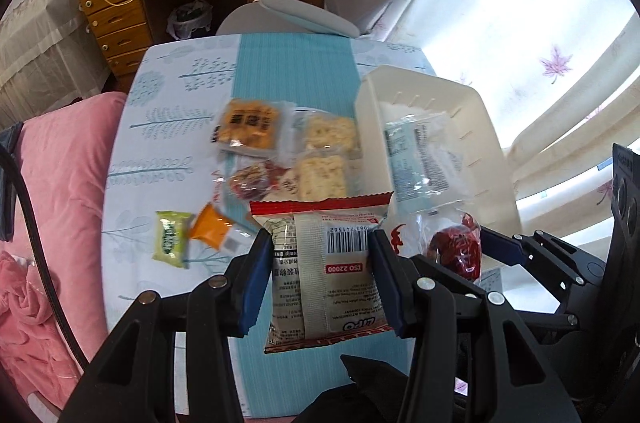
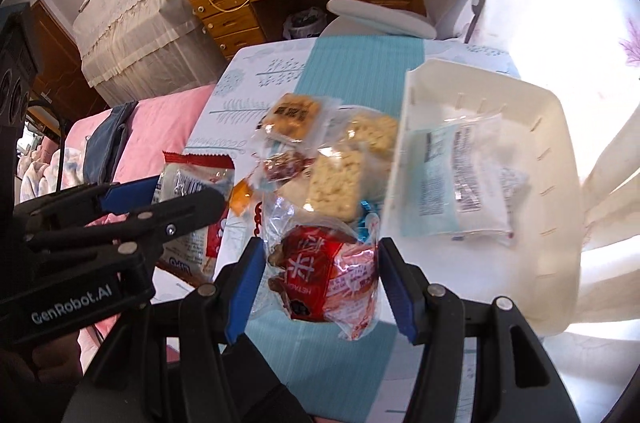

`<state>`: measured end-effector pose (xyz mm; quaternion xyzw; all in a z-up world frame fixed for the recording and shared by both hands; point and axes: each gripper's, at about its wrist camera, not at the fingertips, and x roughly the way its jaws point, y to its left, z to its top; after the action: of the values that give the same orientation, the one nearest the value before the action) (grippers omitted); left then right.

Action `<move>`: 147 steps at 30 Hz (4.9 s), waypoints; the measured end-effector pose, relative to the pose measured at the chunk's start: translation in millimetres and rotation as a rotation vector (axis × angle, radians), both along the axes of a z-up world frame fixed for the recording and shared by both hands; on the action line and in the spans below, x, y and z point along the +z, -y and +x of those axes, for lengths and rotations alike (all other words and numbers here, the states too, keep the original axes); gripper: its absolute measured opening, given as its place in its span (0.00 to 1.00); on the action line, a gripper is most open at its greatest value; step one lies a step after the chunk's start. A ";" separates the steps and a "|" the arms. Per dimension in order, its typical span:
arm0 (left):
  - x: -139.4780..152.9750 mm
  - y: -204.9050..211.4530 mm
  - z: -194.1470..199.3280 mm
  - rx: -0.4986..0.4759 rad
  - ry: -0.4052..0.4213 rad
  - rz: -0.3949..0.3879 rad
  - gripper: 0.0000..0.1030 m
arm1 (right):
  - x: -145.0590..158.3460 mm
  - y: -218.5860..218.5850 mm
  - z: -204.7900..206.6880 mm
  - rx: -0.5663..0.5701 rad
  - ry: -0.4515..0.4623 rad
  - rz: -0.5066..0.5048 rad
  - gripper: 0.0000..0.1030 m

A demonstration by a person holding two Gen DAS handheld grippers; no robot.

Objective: Organize snacks
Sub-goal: 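Carry the biscuit packet into the tray with the left tool while the right tool drops the candy, then open both tools and withdraw them from the tray toward the snack pile, then grasp the green snack packet with the left tool while the right tool grasps the orange-white bar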

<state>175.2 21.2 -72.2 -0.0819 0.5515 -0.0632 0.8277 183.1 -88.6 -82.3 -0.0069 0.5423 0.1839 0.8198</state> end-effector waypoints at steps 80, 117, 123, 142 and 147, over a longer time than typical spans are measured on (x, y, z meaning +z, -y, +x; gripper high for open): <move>-68.7 -69.8 -76.2 0.404 -0.159 -0.102 0.76 | -33.1 29.4 -10.5 0.009 -0.152 0.058 0.66; -119.6 -182.0 11.4 0.083 -0.214 -0.002 0.85 | -97.8 -124.3 -20.5 -0.038 -0.025 -0.060 0.74; -155.4 -184.5 20.9 0.081 -0.254 0.019 0.85 | -122.7 -142.1 -7.4 0.002 0.021 -0.136 0.74; -201.8 -191.7 51.8 0.110 -0.261 0.052 0.76 | -172.1 -165.4 18.8 0.126 -0.038 -0.237 0.73; -208.2 -193.9 54.2 0.114 -0.269 0.033 0.75 | -174.0 -168.6 19.6 0.118 -0.045 -0.240 0.67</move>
<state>229.3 215.2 -280.4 -0.1073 0.6527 0.0046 0.7499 202.8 80.0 -256.3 -0.1324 0.5774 0.1657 0.7884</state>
